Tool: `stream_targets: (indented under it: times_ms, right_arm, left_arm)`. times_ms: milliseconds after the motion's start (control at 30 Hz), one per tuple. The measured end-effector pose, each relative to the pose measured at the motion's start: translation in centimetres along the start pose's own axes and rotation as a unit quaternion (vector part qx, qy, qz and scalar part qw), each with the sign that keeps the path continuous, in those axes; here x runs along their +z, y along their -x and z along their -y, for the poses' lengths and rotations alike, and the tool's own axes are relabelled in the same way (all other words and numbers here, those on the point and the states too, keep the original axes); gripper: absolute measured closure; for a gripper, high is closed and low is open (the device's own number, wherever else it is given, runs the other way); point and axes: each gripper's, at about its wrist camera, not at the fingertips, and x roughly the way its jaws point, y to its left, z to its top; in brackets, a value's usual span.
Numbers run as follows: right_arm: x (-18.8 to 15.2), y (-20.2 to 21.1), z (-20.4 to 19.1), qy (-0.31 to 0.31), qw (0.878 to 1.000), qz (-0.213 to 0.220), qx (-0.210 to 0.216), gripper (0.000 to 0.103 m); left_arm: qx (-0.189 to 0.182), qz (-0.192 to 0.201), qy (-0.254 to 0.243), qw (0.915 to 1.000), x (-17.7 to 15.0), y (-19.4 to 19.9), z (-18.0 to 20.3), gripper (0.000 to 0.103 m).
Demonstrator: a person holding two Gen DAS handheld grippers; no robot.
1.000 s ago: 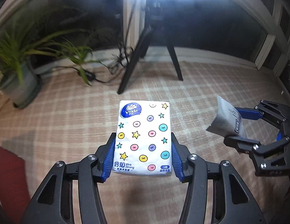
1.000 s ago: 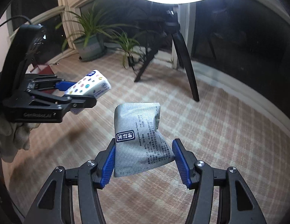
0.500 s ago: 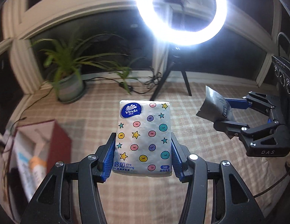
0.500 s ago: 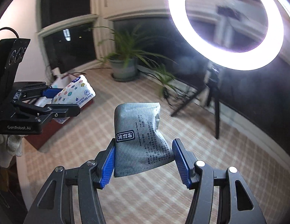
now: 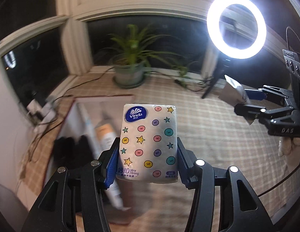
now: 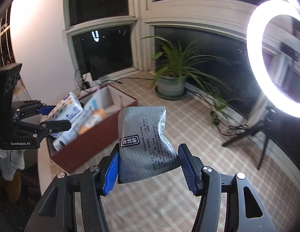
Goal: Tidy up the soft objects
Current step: 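Lift the tissue pack and sachet and carry both over the box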
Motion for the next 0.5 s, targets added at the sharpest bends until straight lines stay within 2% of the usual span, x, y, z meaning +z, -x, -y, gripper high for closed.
stream_targets:
  times_ms: [300, 500]
  right_arm:
    - [4.4, -5.2, -4.4, -0.001, 0.999, -0.018, 0.032, 0.049]
    - [7.5, -10.2, -6.1, -0.005, 0.998, -0.042, 0.046, 0.049]
  left_arm:
    - [0.034, -0.011, 0.045, 0.9984, -1.7, 0.7, -8.0, 0.052]
    - [0.041, -0.033, 0.046, 0.9975, -2.8, -1.0, -10.3, 0.052]
